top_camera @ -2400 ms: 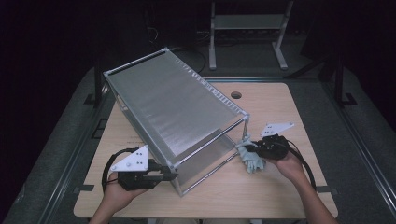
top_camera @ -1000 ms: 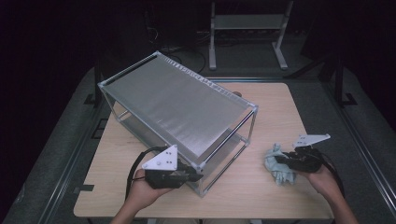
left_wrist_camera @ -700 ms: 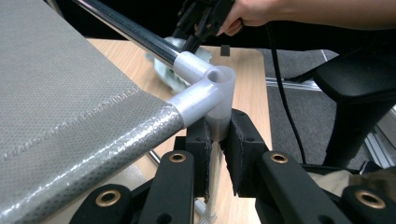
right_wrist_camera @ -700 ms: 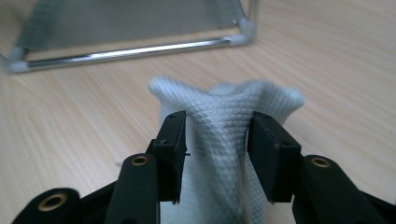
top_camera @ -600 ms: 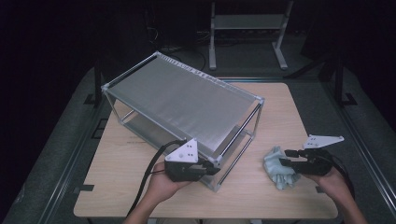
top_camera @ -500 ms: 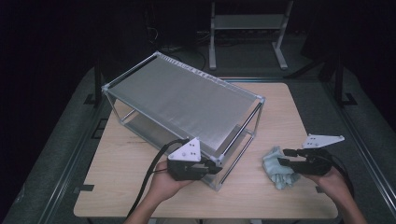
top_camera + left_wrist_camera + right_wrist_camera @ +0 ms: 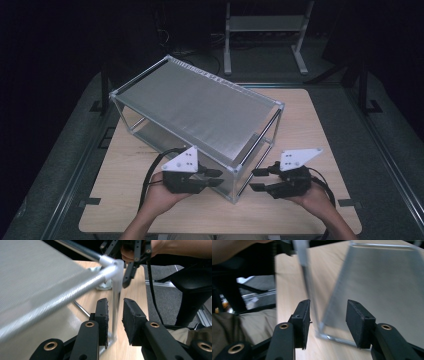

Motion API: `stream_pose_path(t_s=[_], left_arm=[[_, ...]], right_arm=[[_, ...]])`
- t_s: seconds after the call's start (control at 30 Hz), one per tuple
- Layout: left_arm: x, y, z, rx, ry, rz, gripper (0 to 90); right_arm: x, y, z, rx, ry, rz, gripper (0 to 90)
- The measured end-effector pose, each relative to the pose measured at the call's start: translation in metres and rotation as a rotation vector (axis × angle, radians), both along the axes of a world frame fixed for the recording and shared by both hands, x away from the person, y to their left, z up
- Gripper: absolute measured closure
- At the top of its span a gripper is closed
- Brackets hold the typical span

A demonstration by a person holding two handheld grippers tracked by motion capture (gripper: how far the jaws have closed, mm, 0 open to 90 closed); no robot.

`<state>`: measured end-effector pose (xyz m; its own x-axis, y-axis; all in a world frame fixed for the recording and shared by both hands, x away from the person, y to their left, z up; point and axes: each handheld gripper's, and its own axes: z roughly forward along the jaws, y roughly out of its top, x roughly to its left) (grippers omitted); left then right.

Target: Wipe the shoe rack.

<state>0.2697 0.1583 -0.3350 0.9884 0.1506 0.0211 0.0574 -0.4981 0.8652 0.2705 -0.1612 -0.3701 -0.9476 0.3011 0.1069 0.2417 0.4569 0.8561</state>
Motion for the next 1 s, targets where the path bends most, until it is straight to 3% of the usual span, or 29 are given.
stream_pose_path(t_s=[0.03,0.07,0.13,0.3,0.5,0.53,0.6,0.7,0.73,0.77,0.9,1.0], left_arm=[[0.000,0.000,0.000,0.000,0.000,0.000,74.1],[-0.001,0.010,0.000,-0.005,0.004,0.008,74.5],[-0.002,0.020,-0.001,-0.003,0.005,0.020,74.5],[-0.003,0.037,-0.002,-0.012,0.010,0.043,74.1],[-0.002,0.064,-0.001,-0.018,0.007,0.095,71.4],[-0.002,0.070,0.000,-0.023,0.005,0.106,71.2],[-0.002,0.079,0.000,-0.025,0.001,0.124,70.7],[0.000,0.101,0.001,-0.027,0.001,0.175,70.2],[0.000,0.101,0.001,-0.027,0.001,0.175,70.0],[0.000,0.113,0.001,-0.033,-0.003,0.203,70.0],[0.001,0.130,0.000,-0.035,-0.003,0.249,69.7],[0.006,0.154,-0.001,-0.043,-0.008,0.307,69.6]], right_arm=[[0.000,0.000,0.000,0.000,0.000,0.000,54.1],[0.001,0.013,0.002,0.016,0.008,0.042,54.9],[0.003,0.022,0.002,0.016,0.006,0.071,55.3],[0.005,0.037,0.003,0.030,0.014,0.111,56.6],[0.005,0.055,0.001,0.034,-0.014,0.131,69.8],[0.005,0.056,0.000,0.036,-0.031,0.126,79.0],[0.006,0.055,-0.001,0.041,-0.030,0.137,79.1],[0.006,0.046,-0.002,0.045,-0.023,0.159,79.3],[0.006,0.046,-0.002,0.045,-0.023,0.159,79.3],[0.004,0.035,-0.002,0.045,-0.021,0.162,79.1],[0.000,0.006,-0.002,0.045,-0.011,0.152,78.8],[-0.005,-0.020,-0.002,0.046,0.004,0.149,78.4]])
